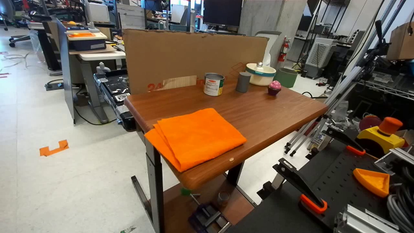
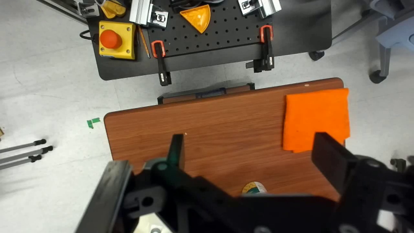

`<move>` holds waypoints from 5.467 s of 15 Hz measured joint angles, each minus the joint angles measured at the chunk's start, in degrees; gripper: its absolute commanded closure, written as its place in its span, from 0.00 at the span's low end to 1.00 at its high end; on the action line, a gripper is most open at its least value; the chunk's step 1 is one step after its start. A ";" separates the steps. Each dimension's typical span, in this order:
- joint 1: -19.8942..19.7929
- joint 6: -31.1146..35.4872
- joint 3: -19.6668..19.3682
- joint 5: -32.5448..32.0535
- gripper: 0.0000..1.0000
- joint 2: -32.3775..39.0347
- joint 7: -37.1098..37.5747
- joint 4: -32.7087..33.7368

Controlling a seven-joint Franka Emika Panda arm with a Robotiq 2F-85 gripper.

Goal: Pick the cellar in the pot and put it on the table

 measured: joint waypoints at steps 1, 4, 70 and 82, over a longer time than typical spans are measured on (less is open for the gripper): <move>0.00 0.00 0.00 0.00 0.00 0.00 0.00 0.00; 0.00 0.00 0.00 0.00 0.00 0.00 0.00 0.00; -8.36 29.41 -2.21 -0.40 0.93 72.09 -0.28 46.63; -7.20 31.29 -1.21 -5.31 0.93 48.46 -9.14 25.54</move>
